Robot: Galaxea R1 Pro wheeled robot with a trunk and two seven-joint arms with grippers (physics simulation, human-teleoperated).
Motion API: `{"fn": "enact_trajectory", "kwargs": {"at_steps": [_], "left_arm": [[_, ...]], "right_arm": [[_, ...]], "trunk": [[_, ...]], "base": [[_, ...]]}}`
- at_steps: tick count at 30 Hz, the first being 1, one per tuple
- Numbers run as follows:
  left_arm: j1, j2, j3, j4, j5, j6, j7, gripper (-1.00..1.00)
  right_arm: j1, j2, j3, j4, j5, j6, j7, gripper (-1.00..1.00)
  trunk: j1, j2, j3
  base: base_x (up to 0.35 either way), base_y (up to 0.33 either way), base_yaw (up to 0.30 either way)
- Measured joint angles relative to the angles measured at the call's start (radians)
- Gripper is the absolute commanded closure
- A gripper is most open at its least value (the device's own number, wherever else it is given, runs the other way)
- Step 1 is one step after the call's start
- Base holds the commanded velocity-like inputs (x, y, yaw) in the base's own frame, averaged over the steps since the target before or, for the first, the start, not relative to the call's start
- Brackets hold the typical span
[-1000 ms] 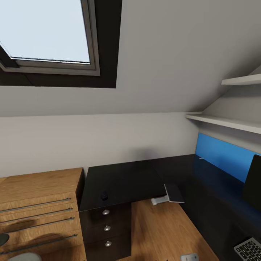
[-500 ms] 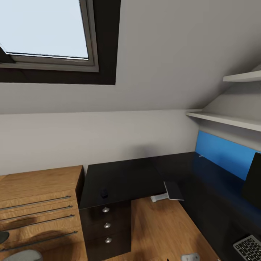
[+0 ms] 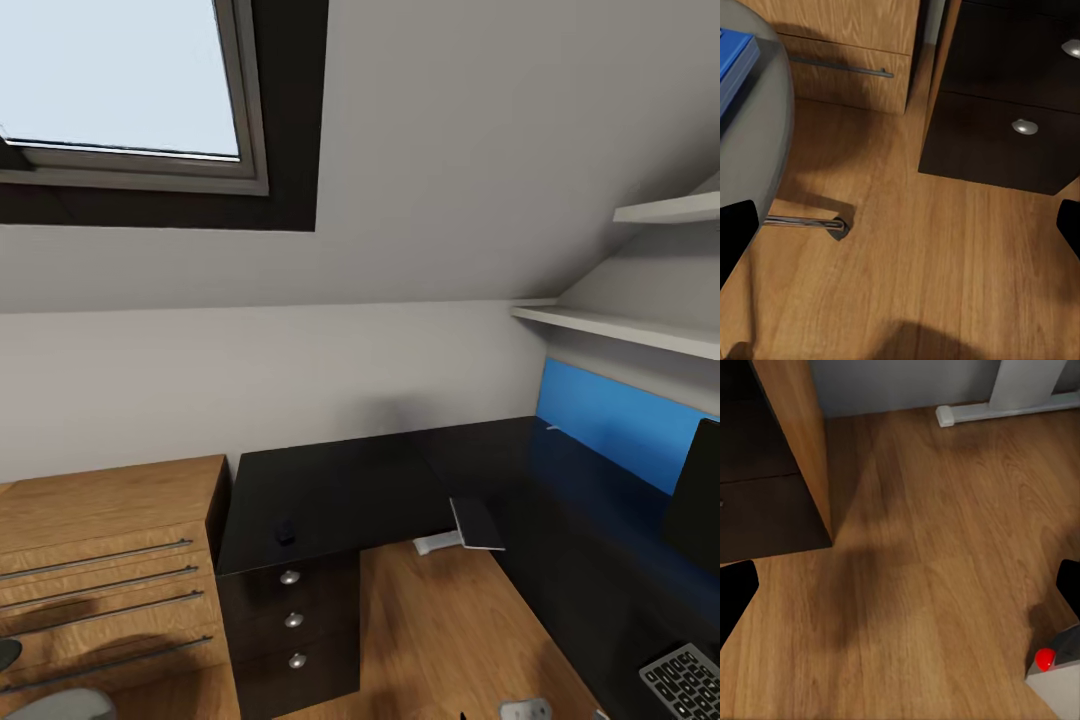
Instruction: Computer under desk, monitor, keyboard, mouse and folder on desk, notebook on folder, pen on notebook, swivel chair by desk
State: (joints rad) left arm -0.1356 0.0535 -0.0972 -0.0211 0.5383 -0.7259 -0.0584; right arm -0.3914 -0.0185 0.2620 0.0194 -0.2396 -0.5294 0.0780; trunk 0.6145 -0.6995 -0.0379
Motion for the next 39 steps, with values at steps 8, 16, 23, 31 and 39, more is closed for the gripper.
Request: {"fn": "enact_trajectory", "kwargs": {"at_steps": [8, 16, 23, 31, 39], "left_arm": [[0.000, 0.000, 0.000, 0.000, 0.000, 0.000, -0.003, -1.00], [0.000, 0.000, 0.000, 0.000, 0.000, 0.000, -0.003, -1.00], [0.000, 0.000, 0.000, 0.000, 0.000, 0.007, -0.003, -1.00], [0.000, -0.001, 0.000, 0.000, -0.001, 0.039, -0.004, -1.00], [0.000, -0.003, 0.003, 0.000, 0.001, 0.040, -0.001, -1.00]], "right_arm": [[0.000, 0.002, -0.001, 0.000, -0.015, 0.000, 0.000, -1.00], [0.000, 0.002, -0.002, 0.000, -0.035, 0.000, 0.000, -1.00], [0.000, 0.002, -0.002, 0.000, -0.038, 0.000, 0.000, -1.00], [0.000, 0.002, -0.001, 0.000, -0.038, 0.000, 0.000, -1.00], [0.000, 0.003, -0.001, 0.000, -0.037, 0.000, 0.000, -1.00]], "trunk": [[0.000, 0.000, -0.005], [0.000, 0.000, -0.017], [0.000, 0.000, -0.029], [0.000, 0.000, -0.041], [0.000, 0.000, -0.055]], "base": [[0.000, 0.000, 0.000], [0.034, -0.037, 0.000], [0.009, -0.117, 0.000], [0.002, -0.273, 0.000], [0.000, -0.156, 0.000]]}}
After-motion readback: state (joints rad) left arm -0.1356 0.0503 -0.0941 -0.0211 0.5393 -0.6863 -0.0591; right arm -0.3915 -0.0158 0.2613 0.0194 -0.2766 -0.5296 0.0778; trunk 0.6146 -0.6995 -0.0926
